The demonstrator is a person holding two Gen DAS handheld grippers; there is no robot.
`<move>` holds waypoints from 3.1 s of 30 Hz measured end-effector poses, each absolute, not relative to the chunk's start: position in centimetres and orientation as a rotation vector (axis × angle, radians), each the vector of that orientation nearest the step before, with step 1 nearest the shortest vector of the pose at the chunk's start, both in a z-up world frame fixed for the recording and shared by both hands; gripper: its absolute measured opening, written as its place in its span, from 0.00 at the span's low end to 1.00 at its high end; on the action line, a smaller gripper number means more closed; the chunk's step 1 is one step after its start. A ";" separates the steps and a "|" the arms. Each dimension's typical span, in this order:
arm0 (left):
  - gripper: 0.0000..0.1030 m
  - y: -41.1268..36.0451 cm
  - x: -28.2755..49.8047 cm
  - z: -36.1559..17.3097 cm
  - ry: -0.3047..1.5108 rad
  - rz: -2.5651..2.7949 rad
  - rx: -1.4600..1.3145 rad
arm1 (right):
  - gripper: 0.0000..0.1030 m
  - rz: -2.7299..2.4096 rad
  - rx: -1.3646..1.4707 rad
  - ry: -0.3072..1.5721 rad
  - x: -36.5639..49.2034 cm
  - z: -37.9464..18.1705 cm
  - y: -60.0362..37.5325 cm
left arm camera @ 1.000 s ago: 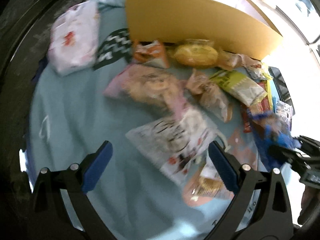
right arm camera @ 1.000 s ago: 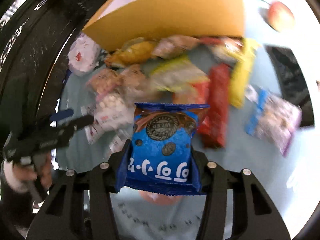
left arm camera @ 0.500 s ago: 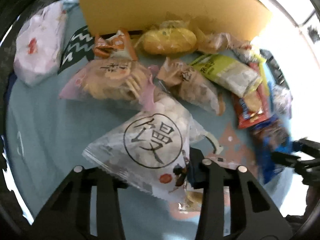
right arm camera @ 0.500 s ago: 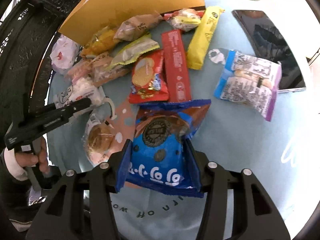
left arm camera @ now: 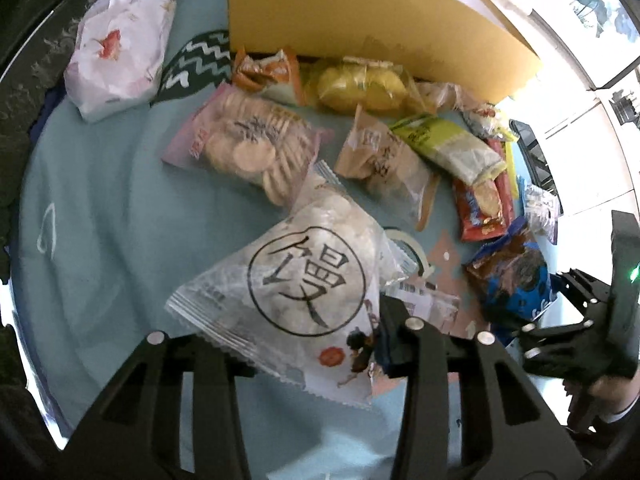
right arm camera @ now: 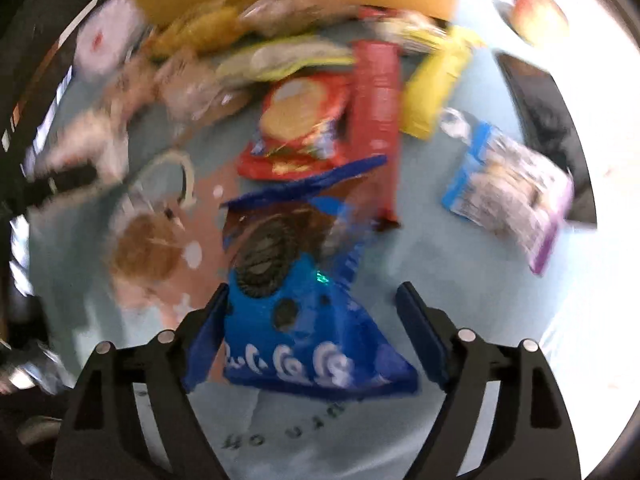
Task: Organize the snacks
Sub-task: 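Carry both packs into the yellow box and open both grippers, then grasp the clear bread pack with the left gripper while the right grasps the white-purple snack pack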
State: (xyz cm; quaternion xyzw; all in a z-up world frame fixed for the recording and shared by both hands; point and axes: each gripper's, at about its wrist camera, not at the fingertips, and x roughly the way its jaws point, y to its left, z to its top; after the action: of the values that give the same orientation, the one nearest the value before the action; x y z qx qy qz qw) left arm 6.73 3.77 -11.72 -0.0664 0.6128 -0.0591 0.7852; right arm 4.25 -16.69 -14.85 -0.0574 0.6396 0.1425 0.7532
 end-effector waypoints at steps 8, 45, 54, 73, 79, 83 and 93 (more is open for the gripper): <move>0.40 3.7 6.3 -11.0 1.298 -0.148 -0.149 | 0.56 0.413 -0.092 1.292 3.5 -11.1 -17.3; 0.96 1.2 30.6 -3.0 1.046 -0.017 -0.202 | 0.73 0.307 0.345 1.042 28.6 -4.2 -21.2; 0.96 1.0 27.1 -2.1 1.047 -0.053 -0.207 | 0.79 0.251 0.231 0.912 23.6 -2.1 -22.9; 0.97 -2.9 6.8 -12.2 1.388 -0.151 -0.073 | 0.93 0.266 0.316 1.282 8.9 -10.6 -24.9; 0.97 -4.1 5.4 -14.1 1.397 -0.153 -0.018 | 0.93 0.278 0.310 1.348 7.3 -12.3 -24.6; 0.86 -5.2 5.1 -15.6 1.417 -0.153 0.043 | 0.93 0.244 0.347 1.385 6.5 -12.9 -25.5; 0.53 -5.0 4.5 -14.7 1.340 -0.147 0.081 | 0.93 0.109 0.368 1.352 5.5 -13.3 -29.2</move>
State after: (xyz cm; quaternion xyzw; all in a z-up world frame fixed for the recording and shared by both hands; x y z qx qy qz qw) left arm 4.51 -5.01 -14.72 0.0373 0.6202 -0.0678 0.7806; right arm 5.53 -29.17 -13.25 0.1694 0.6217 0.0503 0.7630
